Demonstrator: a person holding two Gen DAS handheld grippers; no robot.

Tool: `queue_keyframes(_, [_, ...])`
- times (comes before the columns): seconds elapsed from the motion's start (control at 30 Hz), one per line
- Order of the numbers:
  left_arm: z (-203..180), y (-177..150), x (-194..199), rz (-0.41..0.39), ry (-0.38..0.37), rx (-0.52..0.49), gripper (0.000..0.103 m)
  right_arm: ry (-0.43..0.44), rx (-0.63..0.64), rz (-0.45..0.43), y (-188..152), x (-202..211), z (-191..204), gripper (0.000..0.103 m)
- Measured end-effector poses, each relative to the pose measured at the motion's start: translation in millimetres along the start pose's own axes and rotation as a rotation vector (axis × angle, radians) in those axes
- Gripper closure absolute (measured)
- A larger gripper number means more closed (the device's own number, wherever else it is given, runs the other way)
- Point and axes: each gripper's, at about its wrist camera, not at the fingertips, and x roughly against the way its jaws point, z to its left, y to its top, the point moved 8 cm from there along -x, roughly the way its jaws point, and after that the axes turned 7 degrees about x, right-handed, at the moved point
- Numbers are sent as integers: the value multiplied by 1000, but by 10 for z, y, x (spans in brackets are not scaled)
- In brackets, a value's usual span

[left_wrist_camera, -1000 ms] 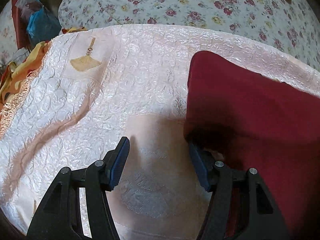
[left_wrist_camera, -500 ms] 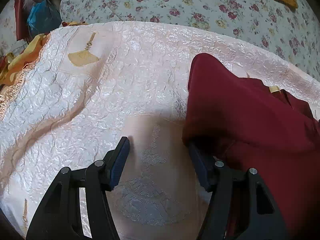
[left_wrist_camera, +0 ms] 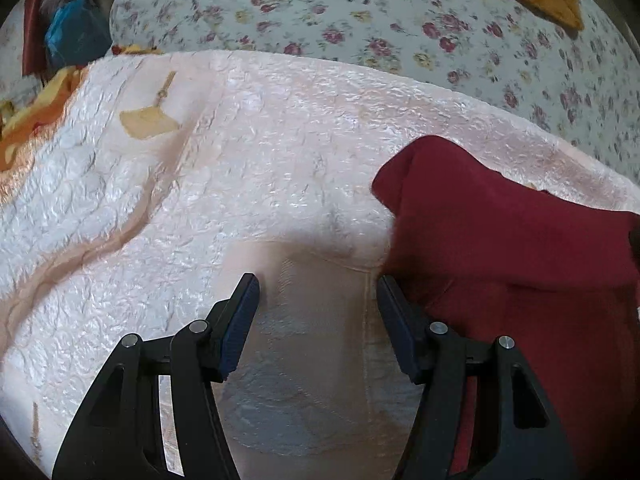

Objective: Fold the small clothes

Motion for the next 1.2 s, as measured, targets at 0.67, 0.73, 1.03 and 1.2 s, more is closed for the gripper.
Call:
queue_keyframes(0.67, [-236,151,-55,8,-132,15,42,307,388,54,593,-499,1913,57])
queue_keyframes(0.73, [-207,132,-112,31,-169,38,42,310,551,61,631,-674,2369,57])
queue_keyframes(1.03, [-198,108,-138,69,-235,59,42,274,1019,189,564,-1463,3248,57])
queue_keyframes(1.2, [-212,108,-122,72,-239,38,42,360,1109,283,514,-1542,3310,57])
